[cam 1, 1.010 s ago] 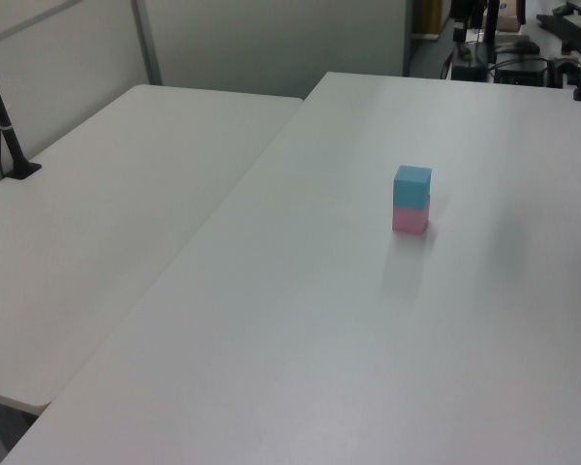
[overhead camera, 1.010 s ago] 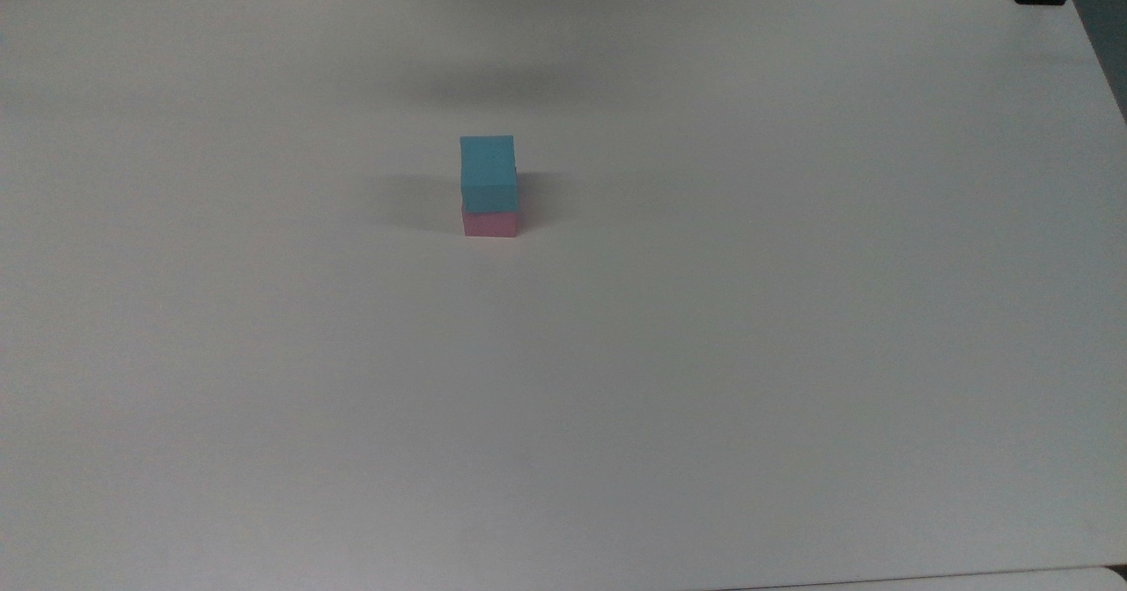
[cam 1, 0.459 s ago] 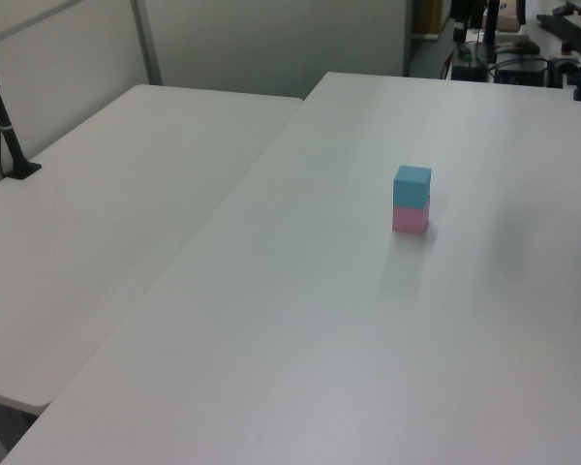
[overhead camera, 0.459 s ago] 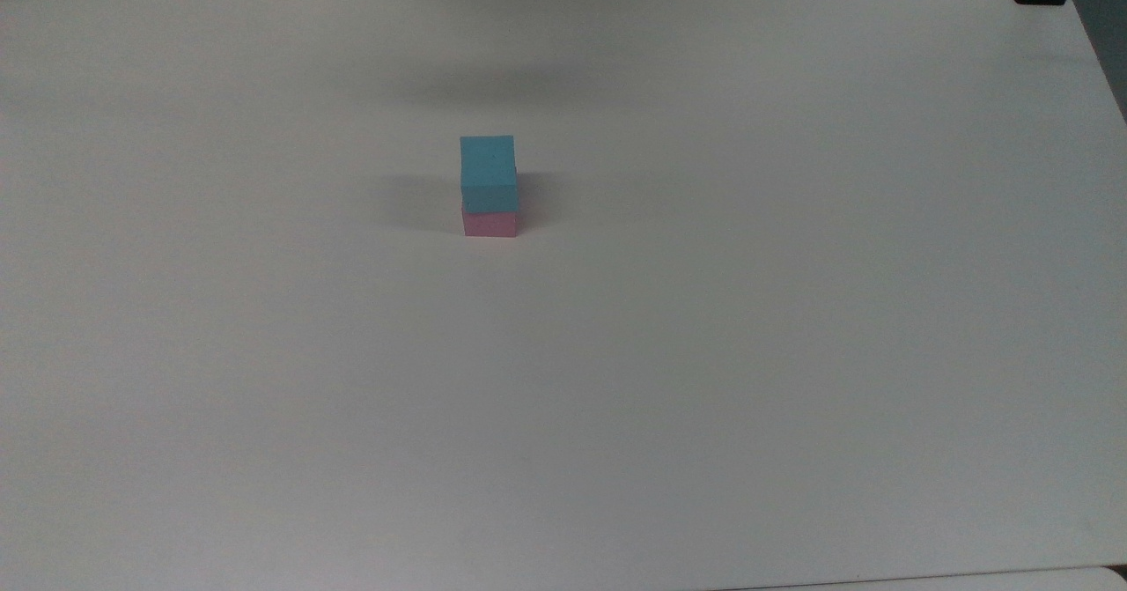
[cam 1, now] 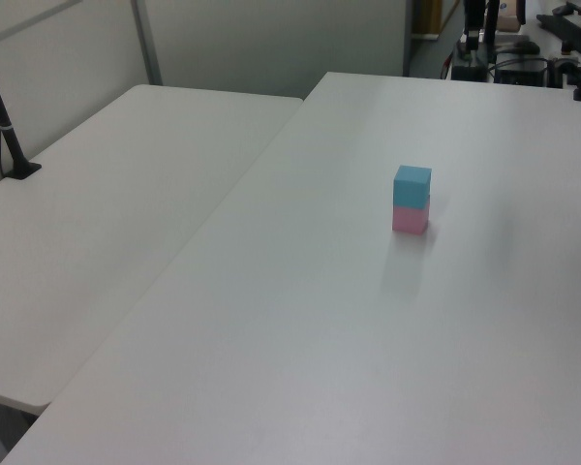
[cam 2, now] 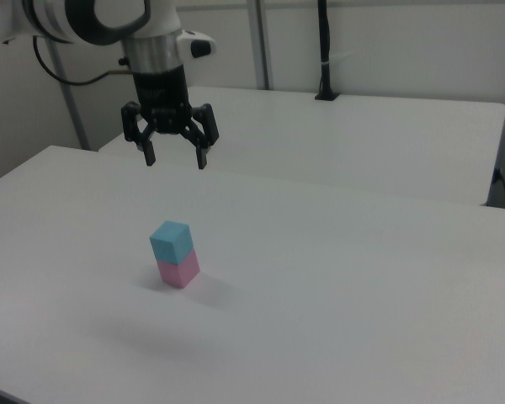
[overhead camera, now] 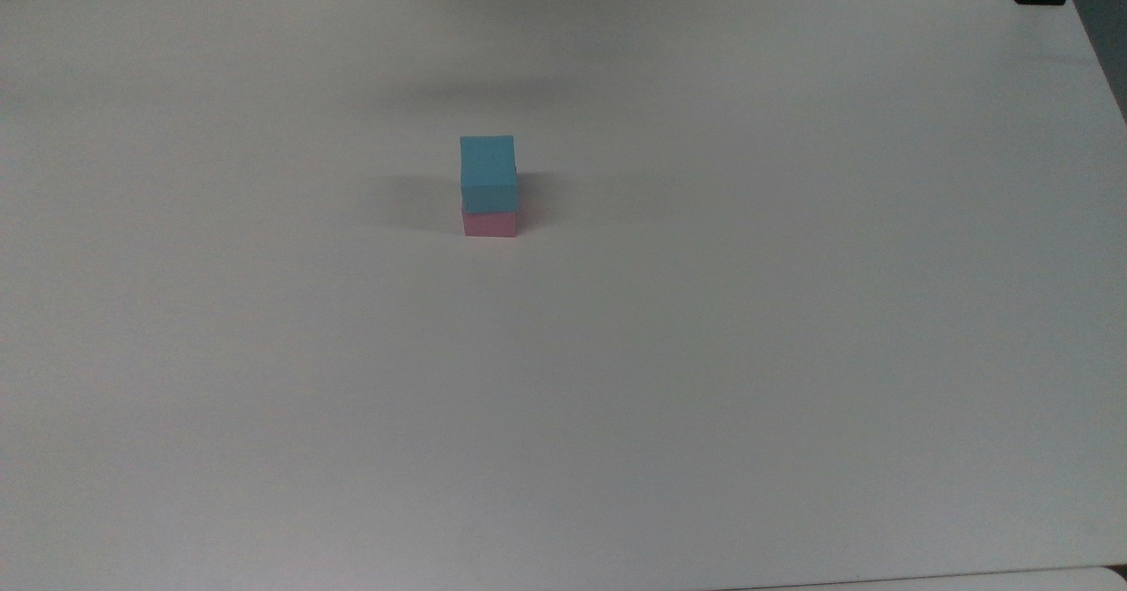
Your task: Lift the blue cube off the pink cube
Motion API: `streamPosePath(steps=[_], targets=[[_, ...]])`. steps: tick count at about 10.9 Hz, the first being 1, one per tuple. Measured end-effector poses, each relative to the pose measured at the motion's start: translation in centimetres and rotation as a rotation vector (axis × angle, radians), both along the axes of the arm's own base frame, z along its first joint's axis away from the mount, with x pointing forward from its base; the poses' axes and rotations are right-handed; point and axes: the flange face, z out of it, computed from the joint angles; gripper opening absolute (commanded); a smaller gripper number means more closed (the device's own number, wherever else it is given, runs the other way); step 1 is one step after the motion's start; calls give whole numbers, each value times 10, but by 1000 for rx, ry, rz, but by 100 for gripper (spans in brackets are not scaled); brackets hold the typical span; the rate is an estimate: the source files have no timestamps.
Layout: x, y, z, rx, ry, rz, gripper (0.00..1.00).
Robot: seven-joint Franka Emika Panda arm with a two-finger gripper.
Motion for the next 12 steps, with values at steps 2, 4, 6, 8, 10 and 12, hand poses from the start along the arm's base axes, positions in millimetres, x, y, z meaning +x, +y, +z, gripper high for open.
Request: streamPosePath(steps=[2, 4, 6, 8, 10, 12], targets=[[1, 4, -21, 6, 41, -9, 100], [10, 26, -56, 1, 41, -63, 100], [17, 47, -98, -3, 48, -124, 100], [28, 54, -130, -4, 35, -158, 100], [39, 65, -159, -5, 58, -169, 100], [49, 82, -180, -4, 64, -179, 100]])
